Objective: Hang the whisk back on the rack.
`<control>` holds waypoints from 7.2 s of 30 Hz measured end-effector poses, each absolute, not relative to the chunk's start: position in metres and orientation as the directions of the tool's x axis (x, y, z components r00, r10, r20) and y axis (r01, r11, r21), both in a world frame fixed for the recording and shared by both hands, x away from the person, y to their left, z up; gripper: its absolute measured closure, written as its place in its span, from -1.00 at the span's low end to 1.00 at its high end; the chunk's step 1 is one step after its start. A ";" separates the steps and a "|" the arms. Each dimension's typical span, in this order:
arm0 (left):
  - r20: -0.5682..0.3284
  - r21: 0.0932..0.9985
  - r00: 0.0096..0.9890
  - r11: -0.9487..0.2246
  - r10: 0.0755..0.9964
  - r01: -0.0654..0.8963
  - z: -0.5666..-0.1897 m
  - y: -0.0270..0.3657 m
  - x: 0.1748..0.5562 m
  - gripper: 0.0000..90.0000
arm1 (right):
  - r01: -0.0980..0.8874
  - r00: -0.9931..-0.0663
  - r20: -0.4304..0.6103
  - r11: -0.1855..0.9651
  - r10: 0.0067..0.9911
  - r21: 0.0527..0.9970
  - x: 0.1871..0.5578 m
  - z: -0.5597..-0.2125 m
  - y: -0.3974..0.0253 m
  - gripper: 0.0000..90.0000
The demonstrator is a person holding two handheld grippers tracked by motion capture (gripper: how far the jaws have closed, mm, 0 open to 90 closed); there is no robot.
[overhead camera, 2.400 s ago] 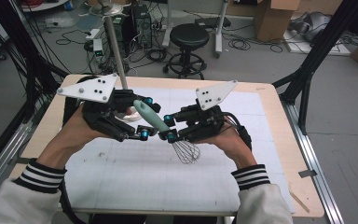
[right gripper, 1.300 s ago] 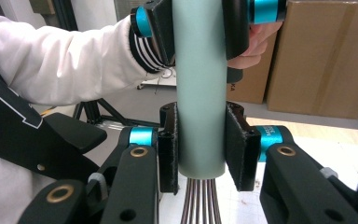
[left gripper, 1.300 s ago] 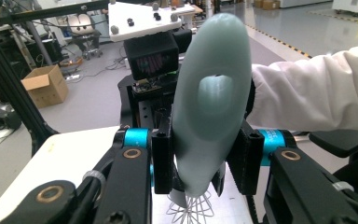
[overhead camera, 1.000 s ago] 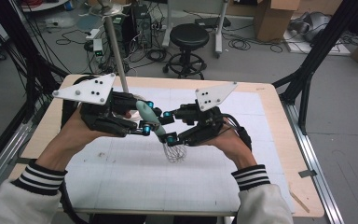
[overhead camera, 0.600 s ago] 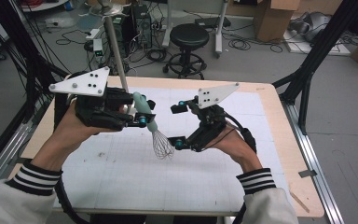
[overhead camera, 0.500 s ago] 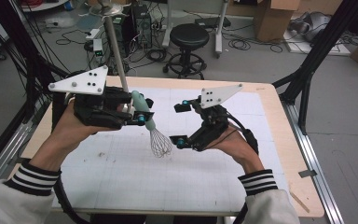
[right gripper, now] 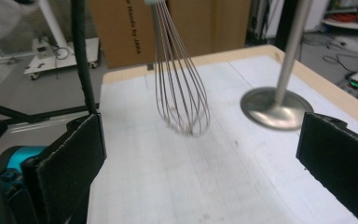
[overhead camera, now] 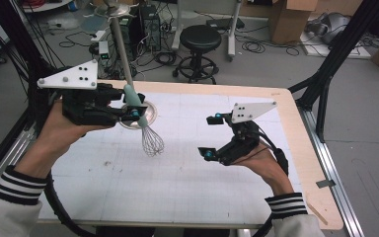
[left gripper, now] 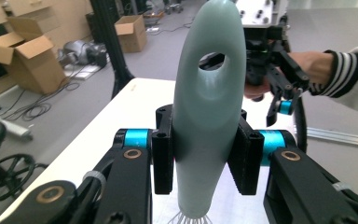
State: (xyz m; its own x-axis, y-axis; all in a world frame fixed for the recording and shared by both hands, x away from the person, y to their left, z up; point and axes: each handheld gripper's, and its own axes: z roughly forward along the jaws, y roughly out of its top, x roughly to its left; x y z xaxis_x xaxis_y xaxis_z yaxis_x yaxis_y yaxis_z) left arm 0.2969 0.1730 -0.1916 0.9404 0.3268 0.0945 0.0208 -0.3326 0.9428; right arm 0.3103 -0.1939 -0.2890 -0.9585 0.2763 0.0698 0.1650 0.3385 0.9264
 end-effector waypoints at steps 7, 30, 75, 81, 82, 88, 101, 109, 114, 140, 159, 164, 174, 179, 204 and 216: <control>0.087 0.932 0.915 -0.357 0.393 0.064 -0.188 0.183 0.303 0.47 | 0.198 -0.938 0.082 0.326 0.336 0.924 0.300 -0.308 -0.215 -1.00; 0.069 0.913 0.849 -0.376 0.524 0.158 -0.174 0.206 0.333 0.47 | 0.227 -0.852 0.064 0.256 0.519 0.940 0.273 -0.335 -0.285 -1.00; 0.049 0.882 0.765 -0.387 0.642 0.268 -0.164 0.281 0.414 0.47 | 0.267 -0.785 0.074 0.229 0.615 0.936 0.263 -0.364 -0.313 -1.00; 0.042 0.879 0.762 -0.386 0.646 0.279 -0.159 0.288 0.425 0.47 | 0.264 -0.784 0.074 0.224 0.616 0.938 0.262 -0.362 -0.313 -1.00; 0.037 0.879 0.760 -0.384 0.649 0.284 -0.159 0.289 0.426 0.47 | 0.263 -0.784 0.074 0.223 0.616 0.939 0.262 -0.362 -0.314 -1.00; 0.032 0.872 0.763 -0.391 0.645 0.293 -0.154 0.292 0.436 0.47 | 0.270 -0.783 0.076 0.227 0.618 0.936 0.263 -0.363 -0.313 -1.00; 0.007 0.861 0.800 -0.411 0.600 0.300 -0.150 0.303 0.457 0.47 | 0.270 -0.785 0.071 0.237 0.615 0.933 0.264 -0.364 -0.312 -1.00; 0.006 0.852 0.820 -0.432 0.572 0.295 -0.143 0.305 0.464 0.47 | 0.267 -0.785 0.065 0.242 0.616 0.933 0.266 -0.364 -0.312 -1.00; 0.009 0.850 0.819 -0.436 0.574 0.296 -0.143 0.306 0.468 0.47 | 0.272 -0.786 0.067 0.247 0.614 0.930 0.266 -0.365 -0.310 -1.00; 0.014 0.842 0.809 -0.444 0.588 0.308 -0.140 0.294 0.477 0.47 | 0.272 -0.790 0.068 0.248 0.609 0.930 0.267 -0.365 -0.312 -1.00; 0.009 0.836 0.804 -0.445 0.594 0.320 -0.140 0.293 0.482 0.47 | 0.275 -0.790 0.074 0.244 0.608 0.930 0.267 -0.366 -0.312 -1.00; 0.011 0.833 0.805 -0.450 0.594 0.321 -0.142 0.287 0.484 0.47 | 0.276 -0.791 0.073 0.248 0.607 0.929 0.267 -0.367 -0.312 -1.00; 0.013 0.833 0.807 -0.453 0.590 0.318 -0.146 0.276 0.488 0.47 | 0.277 -0.792 0.077 0.245 0.605 0.929 0.268 -0.368 -0.312 -1.00; 0.013 0.833 0.805 -0.452 0.593 0.320 -0.147 0.276 0.488 0.47 | 0.276 -0.794 0.077 0.245 0.602 0.930 0.268 -0.368 -0.312 -1.00; 0.049 0.854 0.755 -0.419 0.653 0.307 -0.156 0.303 0.449 -0.49 | 0.265 -0.793 0.072 0.236 0.605 0.935 0.267 -0.365 -0.315 -1.00; 0.049 0.877 0.749 -0.388 0.661 0.285 -0.190 0.334 0.386 -0.88 | 0.263 -0.792 0.062 0.247 0.608 0.933 0.267 -0.365 -0.312 -1.00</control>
State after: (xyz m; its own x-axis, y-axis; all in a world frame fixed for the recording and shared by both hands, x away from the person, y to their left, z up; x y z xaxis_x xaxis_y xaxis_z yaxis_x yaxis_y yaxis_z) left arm 0.3865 0.3344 -0.1897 0.7487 0.6611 0.0485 0.2854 -0.3876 0.8765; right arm 0.2670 -0.3124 -0.3651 -0.7917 0.6078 0.0622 0.2627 0.2469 0.9328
